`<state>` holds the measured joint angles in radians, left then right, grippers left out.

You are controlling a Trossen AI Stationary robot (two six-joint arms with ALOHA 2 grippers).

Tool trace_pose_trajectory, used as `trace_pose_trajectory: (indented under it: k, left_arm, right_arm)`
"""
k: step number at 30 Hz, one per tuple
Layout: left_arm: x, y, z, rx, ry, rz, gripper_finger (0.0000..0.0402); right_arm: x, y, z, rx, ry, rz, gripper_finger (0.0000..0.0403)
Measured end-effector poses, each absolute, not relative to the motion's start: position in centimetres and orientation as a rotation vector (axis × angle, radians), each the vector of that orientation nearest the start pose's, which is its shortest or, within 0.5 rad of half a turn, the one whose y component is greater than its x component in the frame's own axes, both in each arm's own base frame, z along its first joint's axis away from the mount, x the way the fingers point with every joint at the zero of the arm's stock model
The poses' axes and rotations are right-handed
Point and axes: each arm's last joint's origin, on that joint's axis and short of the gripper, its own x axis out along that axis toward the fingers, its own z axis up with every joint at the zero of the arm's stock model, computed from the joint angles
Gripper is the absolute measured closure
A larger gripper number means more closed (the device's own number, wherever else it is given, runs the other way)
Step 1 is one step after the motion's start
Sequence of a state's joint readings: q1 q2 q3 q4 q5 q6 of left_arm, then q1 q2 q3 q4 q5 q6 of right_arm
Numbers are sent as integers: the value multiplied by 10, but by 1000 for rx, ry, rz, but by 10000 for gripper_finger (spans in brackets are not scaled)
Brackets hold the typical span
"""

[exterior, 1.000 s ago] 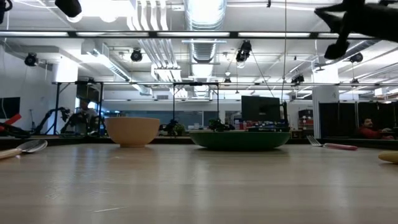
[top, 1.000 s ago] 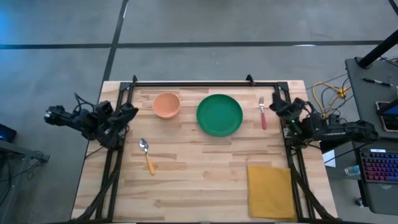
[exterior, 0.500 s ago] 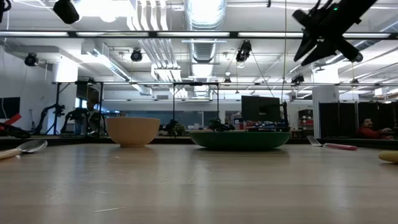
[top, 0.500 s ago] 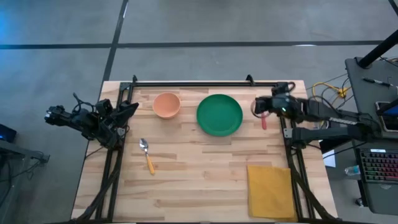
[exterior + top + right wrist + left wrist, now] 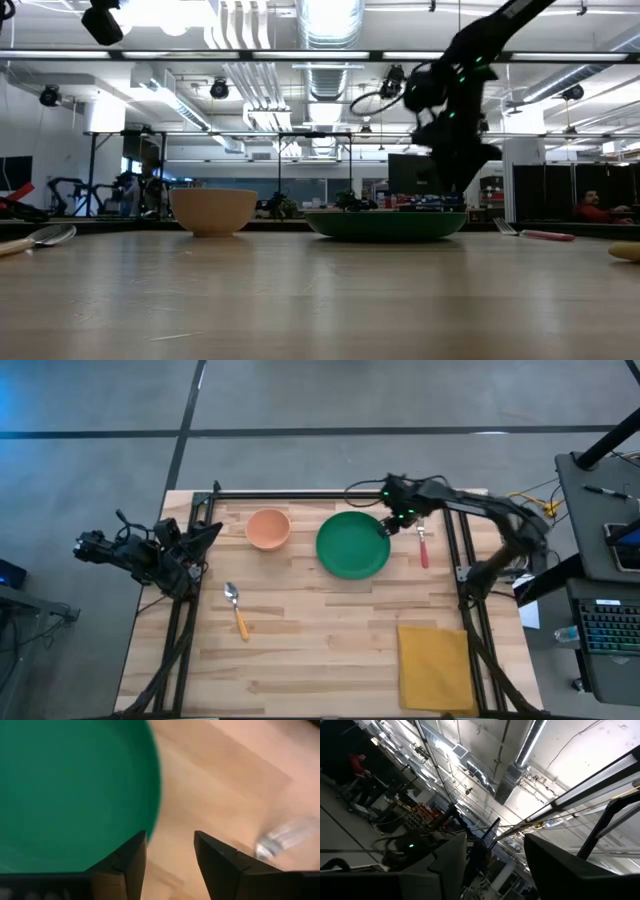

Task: Set table place
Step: Move the green plate to the bottom of the table

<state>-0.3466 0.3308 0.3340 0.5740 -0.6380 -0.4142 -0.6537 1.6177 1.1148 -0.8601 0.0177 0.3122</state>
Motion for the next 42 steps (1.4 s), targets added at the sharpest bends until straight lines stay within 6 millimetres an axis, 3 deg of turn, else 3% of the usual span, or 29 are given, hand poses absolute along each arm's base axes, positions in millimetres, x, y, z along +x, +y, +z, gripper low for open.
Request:
trace_pose_trajectory:
  k: [5,10,17,23,30,35,38,42]
  left_arm:
    - [93,-15,298,-705,-556,169,217]
    - [94,-15,298,-716,-554,169,217]
    - [94,-15,297,-718,-553,185,217]
    - [94,-15,297,-720,-555,192,217]
    - [92,-14,298,-716,-560,198,217]
    - [93,-14,298,-693,-556,205,217]
    - [93,-14,297,-666,-545,214,217]
    - [94,-15,295,-654,-522,220,217]
  right_arm:
    - [259,-199,185,636,1321,-704,253]
    - [271,-214,179,595,1338,-681,254]
    - [269,-240,165,619,1375,-700,273]
    - [268,-244,149,697,1436,-644,327]
    - [276,-231,162,669,1420,-596,384]
    - [279,-215,181,655,1388,-595,390]
    - [285,-198,183,625,1430,-558,391]
    - [299,-157,175,564,1517,-444,391]
